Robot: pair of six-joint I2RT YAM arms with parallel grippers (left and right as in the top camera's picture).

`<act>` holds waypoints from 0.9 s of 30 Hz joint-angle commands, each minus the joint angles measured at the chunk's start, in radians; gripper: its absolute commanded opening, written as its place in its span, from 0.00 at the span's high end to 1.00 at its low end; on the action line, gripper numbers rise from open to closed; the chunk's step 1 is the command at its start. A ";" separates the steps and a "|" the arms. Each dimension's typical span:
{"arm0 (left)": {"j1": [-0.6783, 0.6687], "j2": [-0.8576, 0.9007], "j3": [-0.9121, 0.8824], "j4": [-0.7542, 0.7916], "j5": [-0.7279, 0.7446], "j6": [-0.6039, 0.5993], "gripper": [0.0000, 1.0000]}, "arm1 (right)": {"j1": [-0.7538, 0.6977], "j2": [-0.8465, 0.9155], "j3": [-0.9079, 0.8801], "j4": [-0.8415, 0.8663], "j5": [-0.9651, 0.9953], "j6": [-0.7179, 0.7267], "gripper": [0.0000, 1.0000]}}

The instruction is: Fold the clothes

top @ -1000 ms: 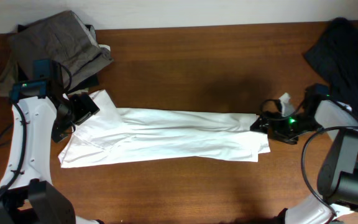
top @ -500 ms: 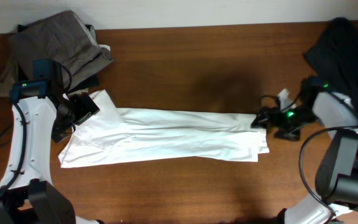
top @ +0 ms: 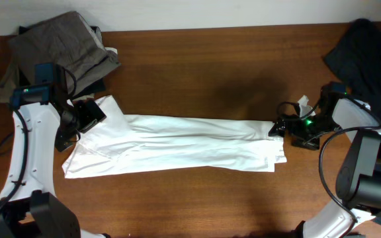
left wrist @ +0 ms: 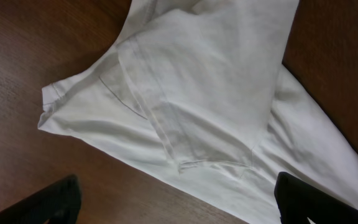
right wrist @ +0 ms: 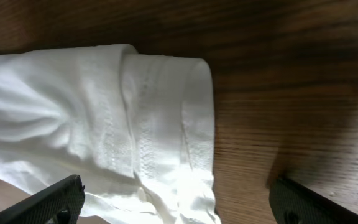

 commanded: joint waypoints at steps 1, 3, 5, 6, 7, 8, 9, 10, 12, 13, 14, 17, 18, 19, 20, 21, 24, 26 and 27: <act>0.000 -0.017 -0.001 0.003 0.004 0.002 0.01 | 0.046 0.041 -0.082 0.043 -0.063 0.004 0.02; 0.000 -0.017 -0.001 0.003 0.004 0.002 0.01 | 0.077 0.046 -0.110 0.056 -0.065 0.031 0.01; 0.000 -0.017 -0.001 0.003 0.004 0.002 0.01 | 0.090 0.046 -0.114 0.054 -0.066 0.072 0.00; 0.000 -0.017 -0.001 0.003 0.004 0.002 0.01 | 0.093 0.046 -0.113 0.055 -0.060 0.079 0.09; 0.000 -0.017 -0.001 0.003 0.004 0.002 0.01 | 0.093 0.046 -0.113 0.058 -0.061 0.079 0.27; 0.000 -0.017 -0.001 0.003 0.004 0.002 0.01 | 0.093 0.046 -0.113 0.058 -0.060 0.087 0.41; 0.000 -0.017 -0.001 0.003 0.004 0.002 0.01 | 0.093 0.046 -0.113 0.058 -0.060 0.093 0.53; 0.000 -0.017 -0.001 0.003 0.004 0.002 0.01 | 0.093 0.046 -0.113 0.058 -0.053 0.094 0.69; 0.000 -0.017 -0.001 0.003 0.004 0.002 0.01 | 0.093 0.046 -0.108 0.057 -0.025 0.131 0.96; 0.000 -0.017 -0.001 0.003 0.004 0.002 0.01 | 0.092 0.044 -0.097 0.050 -0.003 0.146 0.96; 0.000 -0.017 -0.001 0.003 0.004 0.002 0.01 | 0.091 0.043 -0.077 0.031 0.018 0.157 0.96; 0.000 -0.017 -0.001 0.003 0.004 0.002 0.01 | 0.066 0.015 0.053 -0.077 0.135 0.233 0.96; 0.000 -0.017 -0.001 0.003 0.004 0.003 0.01 | 0.060 0.006 0.095 -0.110 0.166 0.250 0.96; 0.000 -0.017 -0.001 0.003 0.004 0.002 0.01 | 0.060 -0.005 0.158 -0.164 0.225 0.273 0.96; 0.000 -0.017 -0.001 0.003 0.004 0.002 0.01 | 0.063 -0.014 0.215 -0.211 0.277 0.291 0.96; 0.000 -0.017 -0.001 0.003 0.004 0.002 0.01 | 0.074 -0.026 0.272 -0.261 0.329 0.304 0.96; 0.000 -0.017 -0.001 0.003 0.004 0.002 0.01 | 0.148 -0.048 0.355 -0.328 0.416 0.330 0.96; 0.000 -0.016 -0.001 0.005 0.004 0.002 0.01 | 0.212 -0.050 0.353 -0.328 0.426 0.330 0.96; 0.000 -0.016 -0.001 0.006 0.004 0.002 0.01 | 0.253 -0.050 0.346 -0.316 0.428 0.330 0.96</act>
